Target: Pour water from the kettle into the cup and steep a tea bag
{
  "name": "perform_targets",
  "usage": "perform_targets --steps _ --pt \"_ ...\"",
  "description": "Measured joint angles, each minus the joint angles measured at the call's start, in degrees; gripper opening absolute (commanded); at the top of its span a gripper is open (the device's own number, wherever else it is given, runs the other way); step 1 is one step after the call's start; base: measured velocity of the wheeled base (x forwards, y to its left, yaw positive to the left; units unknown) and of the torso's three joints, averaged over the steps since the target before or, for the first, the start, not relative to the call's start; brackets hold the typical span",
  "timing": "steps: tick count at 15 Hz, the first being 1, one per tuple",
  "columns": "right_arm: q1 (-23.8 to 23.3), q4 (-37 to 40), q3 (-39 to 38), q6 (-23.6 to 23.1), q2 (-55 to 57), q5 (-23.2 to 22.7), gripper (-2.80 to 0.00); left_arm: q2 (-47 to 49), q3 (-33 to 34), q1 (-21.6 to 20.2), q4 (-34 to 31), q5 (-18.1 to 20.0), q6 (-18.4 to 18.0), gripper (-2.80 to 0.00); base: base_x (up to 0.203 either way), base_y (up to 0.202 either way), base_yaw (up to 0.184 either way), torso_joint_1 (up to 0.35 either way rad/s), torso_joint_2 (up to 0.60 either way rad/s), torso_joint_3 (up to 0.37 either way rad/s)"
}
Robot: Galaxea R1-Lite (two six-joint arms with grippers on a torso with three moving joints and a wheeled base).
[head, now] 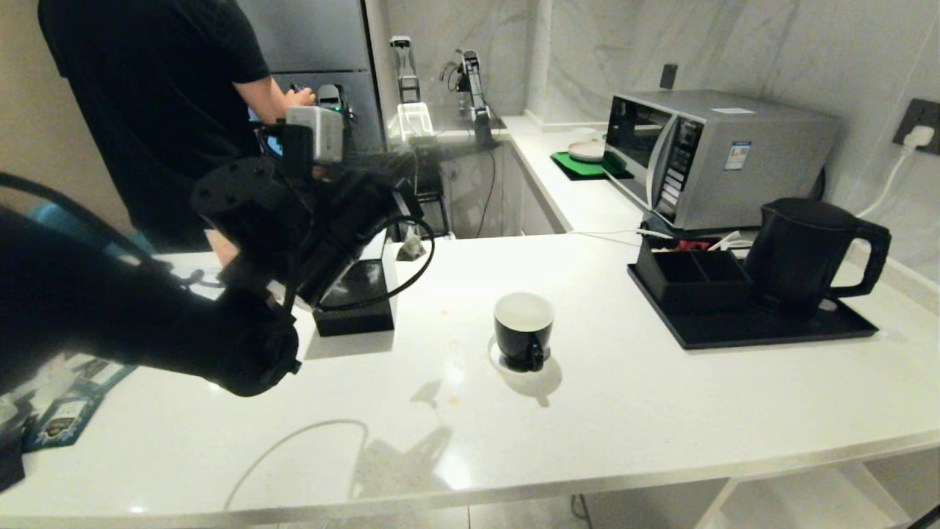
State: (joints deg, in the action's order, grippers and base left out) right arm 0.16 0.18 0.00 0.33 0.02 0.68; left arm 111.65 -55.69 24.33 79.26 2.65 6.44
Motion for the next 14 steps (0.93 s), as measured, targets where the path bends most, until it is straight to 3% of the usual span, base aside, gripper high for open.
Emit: perform_targets --steps 7,14 --pt "0.00 0.00 0.00 0.00 0.00 0.02 -2.80 -4.94 -0.72 -5.27 -11.35 -0.32 0.31 -2.80 0.000 0.000 0.000 0.000 0.00 0.000" --pt "0.00 0.00 0.00 0.01 0.00 0.05 -2.80 -7.17 -11.52 -10.20 -28.68 -0.45 0.17 -2.80 0.000 0.000 0.000 0.000 0.00 0.000"
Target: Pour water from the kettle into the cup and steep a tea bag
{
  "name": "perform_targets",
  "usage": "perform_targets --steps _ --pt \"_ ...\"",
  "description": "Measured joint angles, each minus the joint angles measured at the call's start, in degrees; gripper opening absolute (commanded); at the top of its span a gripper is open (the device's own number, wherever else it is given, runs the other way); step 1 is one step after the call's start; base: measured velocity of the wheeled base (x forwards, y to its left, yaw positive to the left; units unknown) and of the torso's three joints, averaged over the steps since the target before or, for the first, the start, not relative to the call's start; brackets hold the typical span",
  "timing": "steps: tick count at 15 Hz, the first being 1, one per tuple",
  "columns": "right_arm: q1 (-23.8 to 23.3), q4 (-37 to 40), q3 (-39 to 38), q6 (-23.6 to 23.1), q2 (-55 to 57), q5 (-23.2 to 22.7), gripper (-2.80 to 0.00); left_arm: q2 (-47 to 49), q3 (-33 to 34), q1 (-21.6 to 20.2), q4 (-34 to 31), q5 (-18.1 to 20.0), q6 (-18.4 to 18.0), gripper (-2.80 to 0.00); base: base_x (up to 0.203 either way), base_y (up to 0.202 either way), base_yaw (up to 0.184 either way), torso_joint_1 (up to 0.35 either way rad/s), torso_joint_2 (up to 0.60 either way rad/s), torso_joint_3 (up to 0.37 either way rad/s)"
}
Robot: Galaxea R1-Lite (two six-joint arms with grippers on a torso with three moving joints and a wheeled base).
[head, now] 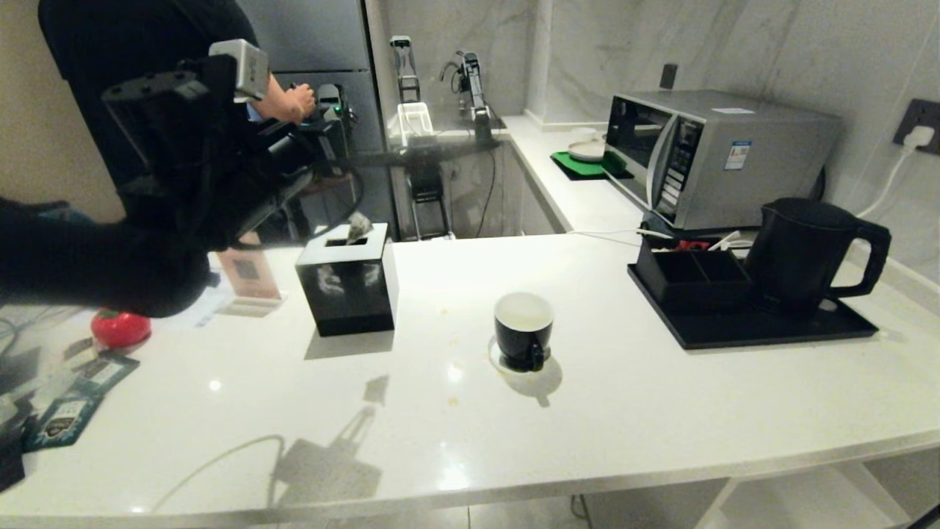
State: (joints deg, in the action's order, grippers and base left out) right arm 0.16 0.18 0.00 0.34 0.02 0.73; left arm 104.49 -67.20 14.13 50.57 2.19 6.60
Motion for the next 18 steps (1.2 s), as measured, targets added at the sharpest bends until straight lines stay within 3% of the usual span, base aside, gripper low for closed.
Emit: perform_targets --steps 3,7,18 --pt "0.00 0.00 0.00 0.02 0.00 0.00 -2.80 0.00 -2.99 -2.45 -5.17 0.00 -0.08 -2.80 0.000 0.000 0.000 0.000 0.00 0.000" --pt "0.00 0.00 0.00 0.01 0.00 -0.02 -2.80 0.00 -3.52 -4.88 -6.92 -0.02 -0.17 -2.80 0.000 0.000 0.000 0.000 0.00 0.000" --pt "0.00 0.01 0.00 -0.01 0.00 0.00 -2.80 3.45 -5.32 -4.93 -7.19 0.55 -1.55 -2.80 0.000 0.000 0.000 0.000 0.00 0.000"
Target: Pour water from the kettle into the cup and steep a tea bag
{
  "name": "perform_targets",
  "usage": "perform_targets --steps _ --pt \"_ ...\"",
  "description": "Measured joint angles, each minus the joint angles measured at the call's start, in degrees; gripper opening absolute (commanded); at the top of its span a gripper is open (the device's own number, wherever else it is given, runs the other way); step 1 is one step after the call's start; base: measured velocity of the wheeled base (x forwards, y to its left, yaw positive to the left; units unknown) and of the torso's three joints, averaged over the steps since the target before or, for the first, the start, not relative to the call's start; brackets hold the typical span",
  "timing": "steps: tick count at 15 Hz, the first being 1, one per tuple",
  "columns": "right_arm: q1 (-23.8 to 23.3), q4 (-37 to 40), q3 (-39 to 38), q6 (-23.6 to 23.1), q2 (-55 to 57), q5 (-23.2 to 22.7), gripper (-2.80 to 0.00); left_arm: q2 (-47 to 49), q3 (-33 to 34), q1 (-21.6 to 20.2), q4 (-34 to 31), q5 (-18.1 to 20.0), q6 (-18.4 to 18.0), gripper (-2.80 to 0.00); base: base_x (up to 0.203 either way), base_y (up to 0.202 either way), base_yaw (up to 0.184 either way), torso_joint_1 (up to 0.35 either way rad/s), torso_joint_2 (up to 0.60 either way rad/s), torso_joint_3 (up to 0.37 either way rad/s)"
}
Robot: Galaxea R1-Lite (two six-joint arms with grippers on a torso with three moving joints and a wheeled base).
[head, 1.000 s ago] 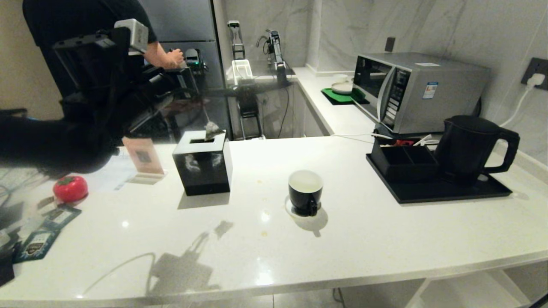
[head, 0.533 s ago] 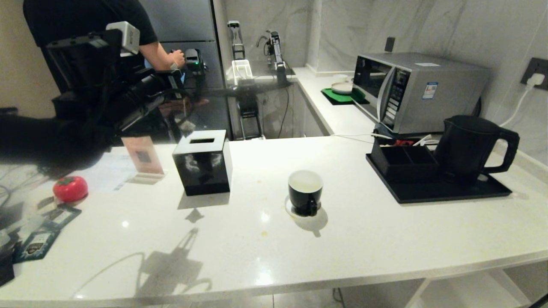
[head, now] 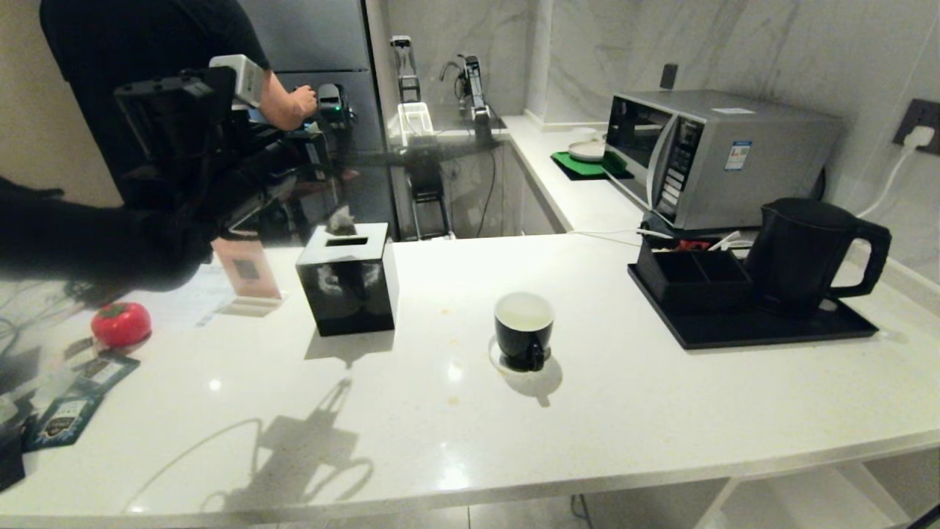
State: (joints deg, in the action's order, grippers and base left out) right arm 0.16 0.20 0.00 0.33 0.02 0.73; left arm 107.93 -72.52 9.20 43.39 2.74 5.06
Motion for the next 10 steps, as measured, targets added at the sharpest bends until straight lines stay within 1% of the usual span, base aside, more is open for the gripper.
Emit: perform_targets --steps 5,10 --pt "0.00 -0.02 0.00 0.02 0.00 0.00 -2.80 4.20 -5.63 -0.11 0.02 -0.16 -0.07 -2.80 0.000 0.000 0.000 0.000 0.00 0.000" --pt "0.00 -0.01 0.00 0.00 0.00 0.01 -2.80 7.08 -6.96 -0.30 0.20 -0.32 -0.11 -2.80 0.000 0.000 0.000 0.000 0.00 0.000"
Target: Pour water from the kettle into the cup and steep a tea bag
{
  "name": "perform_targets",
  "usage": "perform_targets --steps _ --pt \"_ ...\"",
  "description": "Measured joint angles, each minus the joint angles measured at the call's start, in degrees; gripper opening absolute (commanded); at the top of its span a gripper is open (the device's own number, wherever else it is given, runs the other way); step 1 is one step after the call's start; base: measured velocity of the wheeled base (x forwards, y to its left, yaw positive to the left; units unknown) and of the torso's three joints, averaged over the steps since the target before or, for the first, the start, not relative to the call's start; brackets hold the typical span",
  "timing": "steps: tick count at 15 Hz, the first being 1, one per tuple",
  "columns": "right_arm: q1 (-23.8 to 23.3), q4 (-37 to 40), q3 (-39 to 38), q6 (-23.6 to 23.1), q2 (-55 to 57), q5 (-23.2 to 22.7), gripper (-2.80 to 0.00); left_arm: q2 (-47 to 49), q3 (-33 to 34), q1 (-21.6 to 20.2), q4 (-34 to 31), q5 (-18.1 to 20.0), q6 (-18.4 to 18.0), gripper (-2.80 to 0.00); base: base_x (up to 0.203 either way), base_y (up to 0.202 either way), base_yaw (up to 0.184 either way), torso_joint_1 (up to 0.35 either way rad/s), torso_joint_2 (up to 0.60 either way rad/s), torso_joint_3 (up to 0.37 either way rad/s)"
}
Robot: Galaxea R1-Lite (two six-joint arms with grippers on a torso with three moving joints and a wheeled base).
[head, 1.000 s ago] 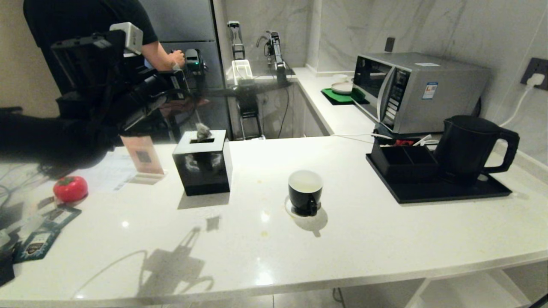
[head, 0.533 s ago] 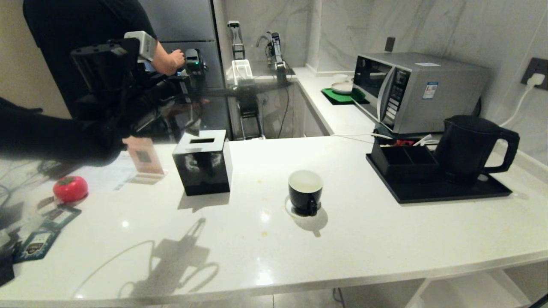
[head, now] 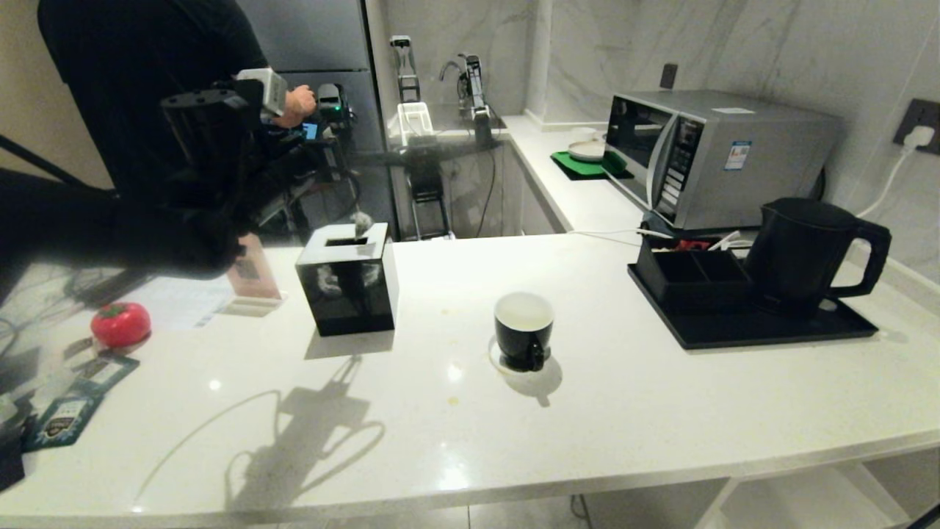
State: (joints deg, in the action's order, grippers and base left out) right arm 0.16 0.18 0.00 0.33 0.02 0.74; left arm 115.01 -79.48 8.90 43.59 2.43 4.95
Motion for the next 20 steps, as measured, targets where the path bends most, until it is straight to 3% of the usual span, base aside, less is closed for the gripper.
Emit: perform_targets --steps 8,20 --pt "0.00 0.00 0.00 0.00 0.00 -0.01 -2.80 6.14 -7.72 -1.05 -0.02 0.00 -0.05 -2.80 0.000 0.000 0.000 0.000 0.00 0.000" --pt "0.00 0.00 0.00 0.00 0.00 -0.01 -2.80 11.20 -9.02 -1.19 0.42 0.22 -0.47 -2.80 0.000 0.000 0.000 0.000 0.00 0.000"
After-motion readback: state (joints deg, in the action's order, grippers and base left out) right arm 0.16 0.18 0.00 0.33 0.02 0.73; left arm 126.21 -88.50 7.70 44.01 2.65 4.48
